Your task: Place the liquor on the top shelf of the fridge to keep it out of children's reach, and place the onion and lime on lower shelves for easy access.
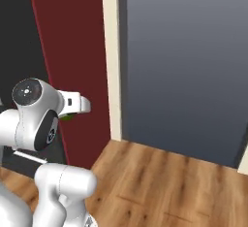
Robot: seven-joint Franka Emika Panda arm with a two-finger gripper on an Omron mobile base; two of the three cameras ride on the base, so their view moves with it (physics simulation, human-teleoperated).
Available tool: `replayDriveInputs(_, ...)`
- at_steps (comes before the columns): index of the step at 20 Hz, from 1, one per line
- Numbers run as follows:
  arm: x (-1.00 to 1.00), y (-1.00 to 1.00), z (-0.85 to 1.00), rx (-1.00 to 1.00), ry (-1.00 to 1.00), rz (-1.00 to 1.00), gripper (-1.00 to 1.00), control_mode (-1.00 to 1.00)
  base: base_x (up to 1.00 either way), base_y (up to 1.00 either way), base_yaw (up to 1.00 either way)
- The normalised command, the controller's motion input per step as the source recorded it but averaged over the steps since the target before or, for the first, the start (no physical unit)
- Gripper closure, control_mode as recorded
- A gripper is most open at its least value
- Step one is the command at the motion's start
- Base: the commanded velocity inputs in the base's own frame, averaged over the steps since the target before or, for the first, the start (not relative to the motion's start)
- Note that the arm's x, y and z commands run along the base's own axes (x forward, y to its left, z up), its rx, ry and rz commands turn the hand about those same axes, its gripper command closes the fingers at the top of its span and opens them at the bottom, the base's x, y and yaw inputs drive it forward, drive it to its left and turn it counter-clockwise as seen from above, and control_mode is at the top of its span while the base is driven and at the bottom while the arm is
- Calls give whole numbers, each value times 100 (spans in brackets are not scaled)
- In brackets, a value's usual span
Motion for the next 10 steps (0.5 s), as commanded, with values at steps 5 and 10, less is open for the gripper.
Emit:
replayDriveInputs(5,0,0,0,0,0,0,100,100,-12,98,-11)
replayDriveInputs(10,0,0,0,0,0,0,100,100,-26,91,-18)
